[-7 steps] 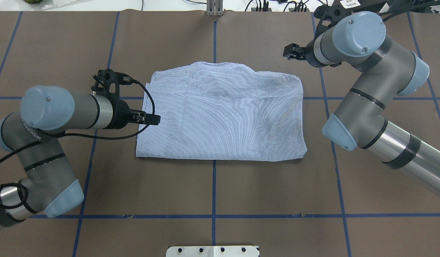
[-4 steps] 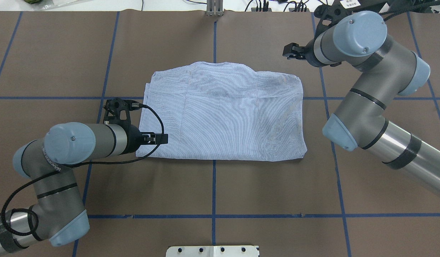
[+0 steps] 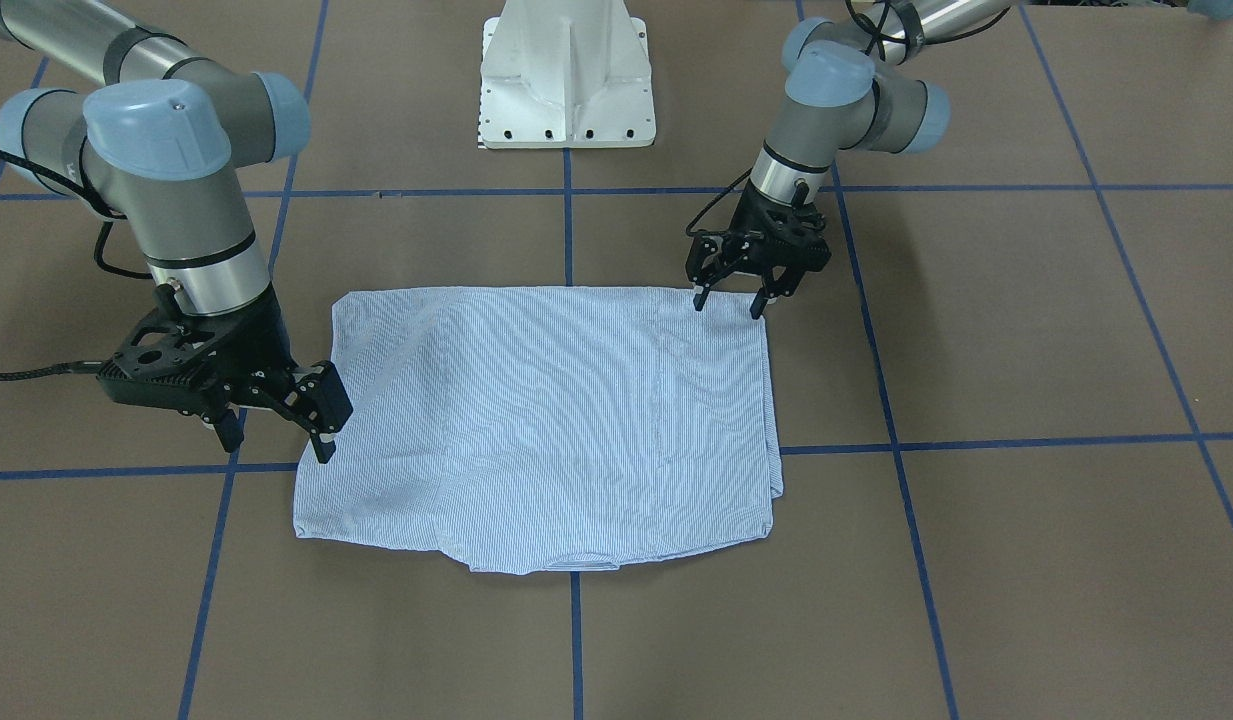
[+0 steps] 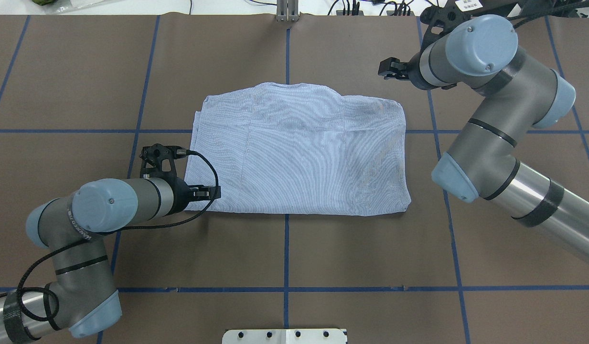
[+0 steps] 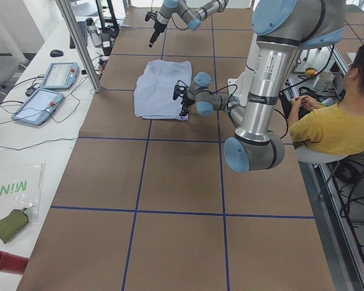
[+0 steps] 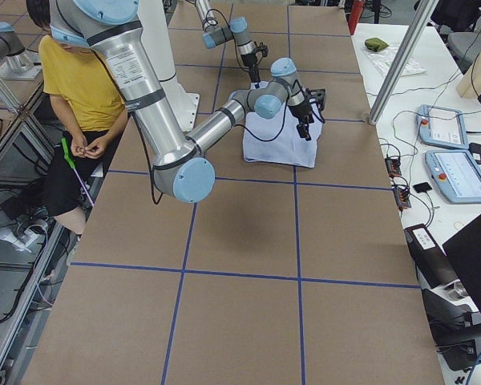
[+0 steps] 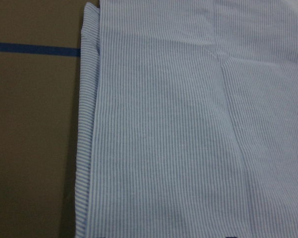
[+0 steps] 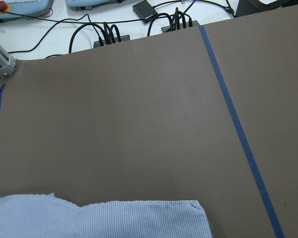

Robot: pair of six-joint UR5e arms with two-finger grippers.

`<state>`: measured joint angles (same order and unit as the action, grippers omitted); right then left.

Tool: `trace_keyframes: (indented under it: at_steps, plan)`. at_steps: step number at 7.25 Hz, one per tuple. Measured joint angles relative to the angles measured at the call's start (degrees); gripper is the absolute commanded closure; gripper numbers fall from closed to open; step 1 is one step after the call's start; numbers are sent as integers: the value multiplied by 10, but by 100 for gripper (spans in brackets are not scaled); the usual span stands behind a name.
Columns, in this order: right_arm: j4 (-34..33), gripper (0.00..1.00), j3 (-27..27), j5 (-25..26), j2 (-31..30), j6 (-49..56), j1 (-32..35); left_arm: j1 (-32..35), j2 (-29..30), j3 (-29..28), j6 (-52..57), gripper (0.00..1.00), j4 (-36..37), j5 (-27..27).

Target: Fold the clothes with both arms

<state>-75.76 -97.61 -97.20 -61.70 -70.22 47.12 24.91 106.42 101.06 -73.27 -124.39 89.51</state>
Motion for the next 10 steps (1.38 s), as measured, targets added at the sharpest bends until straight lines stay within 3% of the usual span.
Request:
trace_keyframes:
  at_steps: [4,5,6,7,8,9,10]
  plan:
    - [0,0,0,3,0,-1,-1,-1,-19,1,12,19,-1,1]
    - [0,0,0,3,0,-2,-1,-1,-19,1,12,32,0,1]
    - [0,0,1,4,0,-2,-2,-2,-19,2,12,54,0,0]
    - [0,0,1,4,0,-3,-3,-4,-19,2,12,59,0,-1]
    - [0,0,1,4,0,-3,-5,-9,-18,1,12,73,0,-1]
    - [0,0,1,4,0,-3,-6,-13,-18,2,12,100,0,-1]
    - [0,0,1,4,0,-3,-6,-16,-18,4,12,100,0,-1]
